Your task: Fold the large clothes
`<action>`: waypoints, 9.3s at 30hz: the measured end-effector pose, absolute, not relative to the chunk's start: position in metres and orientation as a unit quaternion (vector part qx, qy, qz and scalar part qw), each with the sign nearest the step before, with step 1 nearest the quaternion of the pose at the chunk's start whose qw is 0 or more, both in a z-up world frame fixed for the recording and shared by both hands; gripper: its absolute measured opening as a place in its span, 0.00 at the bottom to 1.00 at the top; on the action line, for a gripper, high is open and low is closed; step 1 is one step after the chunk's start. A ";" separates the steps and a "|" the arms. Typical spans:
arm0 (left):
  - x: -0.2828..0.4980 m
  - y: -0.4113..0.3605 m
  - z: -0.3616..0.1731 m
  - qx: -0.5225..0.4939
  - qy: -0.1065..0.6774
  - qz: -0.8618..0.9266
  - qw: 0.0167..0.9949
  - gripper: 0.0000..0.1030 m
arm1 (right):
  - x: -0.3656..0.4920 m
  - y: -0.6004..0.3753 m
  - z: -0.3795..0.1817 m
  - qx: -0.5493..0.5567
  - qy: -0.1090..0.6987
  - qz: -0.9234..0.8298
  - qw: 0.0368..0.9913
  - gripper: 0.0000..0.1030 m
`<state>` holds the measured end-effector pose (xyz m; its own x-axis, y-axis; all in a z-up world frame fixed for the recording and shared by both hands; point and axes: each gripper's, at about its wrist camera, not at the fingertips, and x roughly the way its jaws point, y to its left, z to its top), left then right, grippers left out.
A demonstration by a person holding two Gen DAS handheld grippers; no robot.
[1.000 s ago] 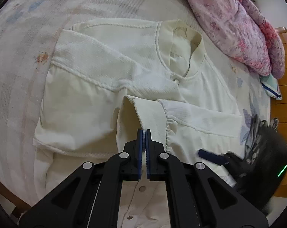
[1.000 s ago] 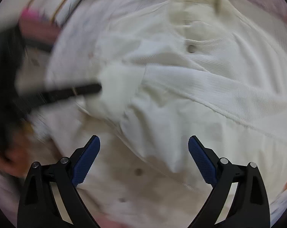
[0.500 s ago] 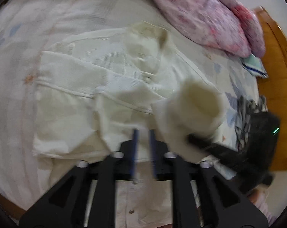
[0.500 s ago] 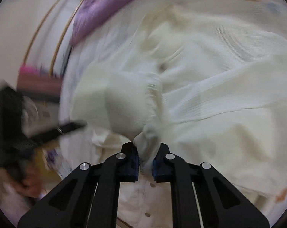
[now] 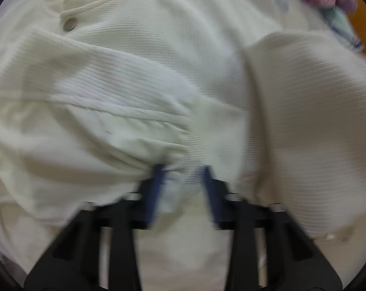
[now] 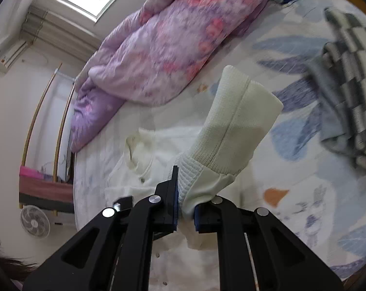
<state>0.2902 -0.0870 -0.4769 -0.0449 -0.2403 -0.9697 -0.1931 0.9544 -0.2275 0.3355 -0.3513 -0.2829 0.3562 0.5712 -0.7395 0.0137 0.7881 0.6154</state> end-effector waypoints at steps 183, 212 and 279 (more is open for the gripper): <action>0.367 0.294 -0.428 -0.158 0.692 0.119 0.694 0.18 | 0.474 -0.204 -0.445 0.064 0.752 0.059 0.654 0.86; 0.367 0.252 -0.399 -0.112 0.678 0.119 0.717 0.19 | 0.490 -0.185 -0.427 0.005 0.724 0.096 0.683 0.17; -0.102 0.122 -0.350 -0.134 0.685 0.164 0.697 0.54 | 0.027 -0.271 -0.380 -0.048 0.713 0.126 0.688 0.77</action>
<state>-0.1015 0.1224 -0.3505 0.0073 0.0455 -0.9989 -0.4119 0.9104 0.0385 0.0266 -0.2714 -0.3797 -0.0473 0.1047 -0.9934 -0.2423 0.9636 0.1131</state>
